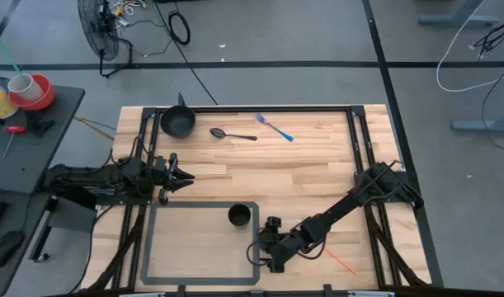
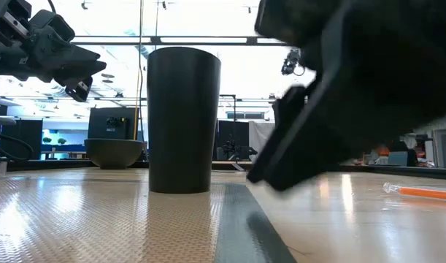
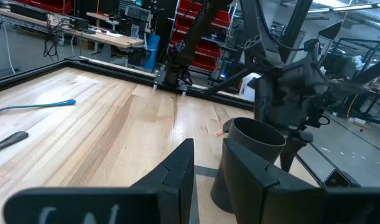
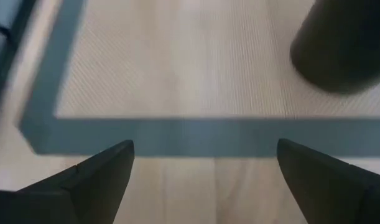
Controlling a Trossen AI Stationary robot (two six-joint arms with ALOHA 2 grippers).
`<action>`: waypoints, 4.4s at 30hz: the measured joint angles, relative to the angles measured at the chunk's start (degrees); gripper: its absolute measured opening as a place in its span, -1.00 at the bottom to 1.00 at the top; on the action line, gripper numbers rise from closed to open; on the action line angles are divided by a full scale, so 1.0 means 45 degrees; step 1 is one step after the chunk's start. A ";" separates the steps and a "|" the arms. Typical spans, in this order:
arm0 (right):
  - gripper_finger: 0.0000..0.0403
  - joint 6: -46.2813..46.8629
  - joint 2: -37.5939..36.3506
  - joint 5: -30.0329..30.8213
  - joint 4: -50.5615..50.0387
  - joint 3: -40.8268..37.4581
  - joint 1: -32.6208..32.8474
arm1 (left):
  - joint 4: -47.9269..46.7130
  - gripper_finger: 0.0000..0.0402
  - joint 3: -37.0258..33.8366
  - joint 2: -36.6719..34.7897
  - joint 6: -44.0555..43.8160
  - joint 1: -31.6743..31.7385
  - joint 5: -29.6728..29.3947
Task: Pick & Place Utensil
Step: Put the black cup on the top right of the transparent mat, then put the orange straw into the black cup
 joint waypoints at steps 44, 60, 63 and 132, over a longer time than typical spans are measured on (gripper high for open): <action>-0.10 0.9618 -0.1926 -0.2602 -1.0239 -0.0568 -0.0042 | 0.0000 -0.55 0.0000 0.0000 0.0004 0.0000 0.0000; -0.67 1.0045 -0.1890 -0.2818 -0.9637 -0.0593 -0.0047 | 0.0000 -0.55 0.0000 0.0000 0.0000 0.0000 0.0000; -0.71 1.0048 -0.1885 -0.2801 -0.9616 -0.0600 -0.0047 | 0.0000 -0.55 -0.0003 0.0000 0.0000 0.0000 0.0000; -0.97 -0.7301 -0.6101 0.4422 0.9124 -0.0291 -0.1596 | 0.0000 -0.55 -0.0004 0.0000 0.0001 0.0000 -0.0001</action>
